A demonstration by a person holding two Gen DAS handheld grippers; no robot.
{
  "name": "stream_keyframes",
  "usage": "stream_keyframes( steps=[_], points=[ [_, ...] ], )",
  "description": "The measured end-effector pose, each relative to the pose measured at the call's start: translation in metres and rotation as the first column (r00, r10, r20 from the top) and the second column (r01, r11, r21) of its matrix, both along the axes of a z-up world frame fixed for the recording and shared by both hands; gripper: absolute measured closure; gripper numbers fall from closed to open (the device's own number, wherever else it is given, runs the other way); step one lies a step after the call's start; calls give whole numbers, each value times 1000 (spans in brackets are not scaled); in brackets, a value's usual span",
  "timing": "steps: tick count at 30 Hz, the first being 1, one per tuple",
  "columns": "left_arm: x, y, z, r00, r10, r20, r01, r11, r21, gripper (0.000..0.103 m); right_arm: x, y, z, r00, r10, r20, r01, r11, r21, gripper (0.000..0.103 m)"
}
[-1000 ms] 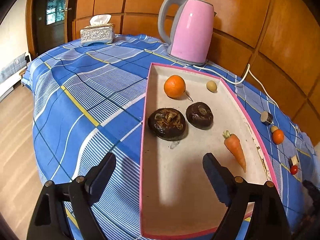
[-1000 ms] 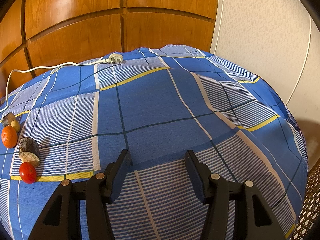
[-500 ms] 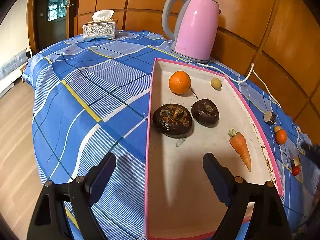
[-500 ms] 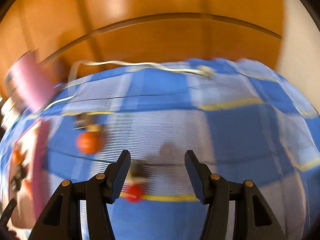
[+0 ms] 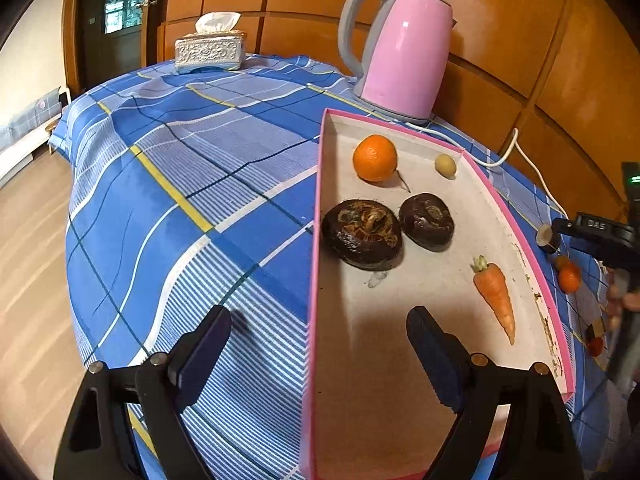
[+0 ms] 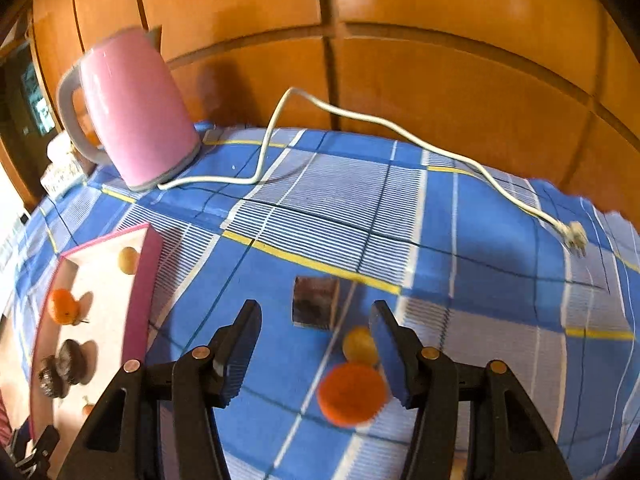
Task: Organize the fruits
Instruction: 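Reach the right gripper to the dark wooden cylinder and grasp it, then carry the cylinder into the tray beside the dark fruits, open right gripper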
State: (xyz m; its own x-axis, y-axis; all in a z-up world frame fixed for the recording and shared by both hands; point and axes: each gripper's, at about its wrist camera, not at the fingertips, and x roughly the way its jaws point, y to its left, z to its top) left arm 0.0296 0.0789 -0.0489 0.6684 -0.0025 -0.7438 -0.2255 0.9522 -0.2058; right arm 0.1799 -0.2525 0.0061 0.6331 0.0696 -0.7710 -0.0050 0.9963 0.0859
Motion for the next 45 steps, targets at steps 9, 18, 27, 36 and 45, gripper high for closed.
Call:
stream_keyframes(
  steps=[9, 18, 27, 36, 45],
  points=[
    [5, 4, -7, 999, 16, -28, -15, 1000, 3, 11, 20, 7, -11, 999, 36, -20, -36, 999, -36, 77],
    [4, 0, -4, 1000, 9, -24, -9, 1000, 7, 11, -14, 34, 17, 986, 162, 43, -164, 984, 70, 77],
    [-1, -5, 3, 1000, -4, 0, 4, 1000, 2, 11, -38, 87, 23, 948, 312, 56, -317, 938, 139, 77],
    [-4, -7, 6, 1000, -17, 4, 17, 1000, 2, 11, -34, 126, 13, 938, 347, 21, -344, 914, 214, 72],
    [-5, -10, 7, 1000, -27, 2, 27, 1000, 4, 10, -46, 115, 9, 948, 318, 14, -315, 928, 200, 72]
  ],
)
